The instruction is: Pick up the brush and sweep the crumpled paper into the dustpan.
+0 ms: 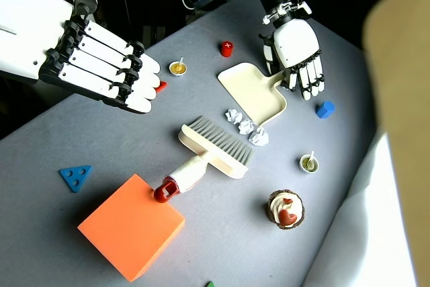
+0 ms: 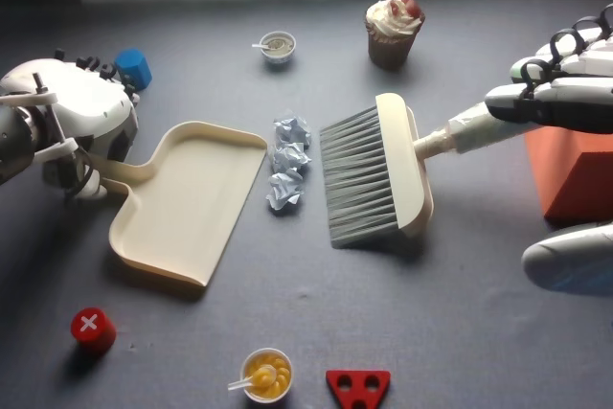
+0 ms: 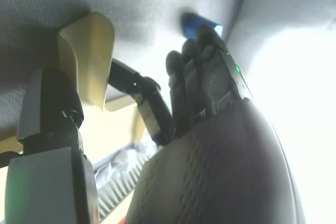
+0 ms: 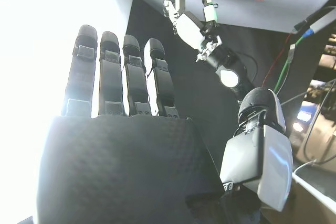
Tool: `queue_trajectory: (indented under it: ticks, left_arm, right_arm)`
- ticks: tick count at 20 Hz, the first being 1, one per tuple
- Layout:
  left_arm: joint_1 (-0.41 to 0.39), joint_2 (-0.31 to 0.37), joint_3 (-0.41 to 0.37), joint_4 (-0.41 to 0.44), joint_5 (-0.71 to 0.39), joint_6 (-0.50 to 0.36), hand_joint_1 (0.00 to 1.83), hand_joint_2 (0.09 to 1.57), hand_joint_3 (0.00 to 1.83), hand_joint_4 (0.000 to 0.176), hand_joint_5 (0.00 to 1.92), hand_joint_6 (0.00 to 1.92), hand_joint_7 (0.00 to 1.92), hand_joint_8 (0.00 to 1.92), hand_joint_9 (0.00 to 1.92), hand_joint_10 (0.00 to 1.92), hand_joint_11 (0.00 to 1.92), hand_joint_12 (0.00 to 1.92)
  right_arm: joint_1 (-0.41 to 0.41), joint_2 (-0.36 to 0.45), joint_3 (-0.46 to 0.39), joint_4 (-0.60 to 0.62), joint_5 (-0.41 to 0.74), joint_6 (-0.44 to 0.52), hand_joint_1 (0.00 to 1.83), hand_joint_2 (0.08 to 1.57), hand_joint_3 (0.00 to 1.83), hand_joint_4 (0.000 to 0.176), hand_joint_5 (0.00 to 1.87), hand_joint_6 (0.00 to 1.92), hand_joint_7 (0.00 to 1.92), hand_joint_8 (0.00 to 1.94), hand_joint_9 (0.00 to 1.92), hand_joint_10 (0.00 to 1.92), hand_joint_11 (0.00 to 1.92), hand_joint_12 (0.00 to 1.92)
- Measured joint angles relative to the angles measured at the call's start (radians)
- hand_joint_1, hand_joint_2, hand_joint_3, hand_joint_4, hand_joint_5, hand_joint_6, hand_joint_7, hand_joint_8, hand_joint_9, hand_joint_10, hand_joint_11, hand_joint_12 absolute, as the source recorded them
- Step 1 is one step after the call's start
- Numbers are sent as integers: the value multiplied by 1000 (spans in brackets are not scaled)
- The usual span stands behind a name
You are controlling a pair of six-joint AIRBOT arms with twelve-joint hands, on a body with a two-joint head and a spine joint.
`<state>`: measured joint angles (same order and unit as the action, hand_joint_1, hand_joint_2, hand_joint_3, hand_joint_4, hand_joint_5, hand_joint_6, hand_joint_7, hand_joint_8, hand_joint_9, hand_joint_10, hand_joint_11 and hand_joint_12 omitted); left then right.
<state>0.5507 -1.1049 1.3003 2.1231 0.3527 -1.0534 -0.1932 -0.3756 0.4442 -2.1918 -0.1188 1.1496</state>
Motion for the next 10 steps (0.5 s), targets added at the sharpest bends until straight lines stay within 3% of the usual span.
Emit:
queue_trajectory:
  ticks: [2,5,10]
  left_arm:
    - [-6,-1,4,-8,-5,1,1147,1122,0,0,970,985,284,1,220,4,245,23]
    - [-17,-2,13,-21,-14,7,1136,1117,0,0,982,969,293,1,211,1,221,12]
    - [-50,-3,38,-44,-28,36,1111,1129,1,0,958,1012,261,0,191,0,210,6]
  right_arm:
    - [-20,-2,-22,-66,-61,2,0,973,3,0,188,3,163,5,170,9,176,16]
    - [-101,-23,-74,-215,-266,-3,0,977,3,0,164,0,178,10,189,13,202,24]
    - [-192,-150,-107,-202,-512,-260,59,969,0,0,151,0,184,1,196,4,214,20]
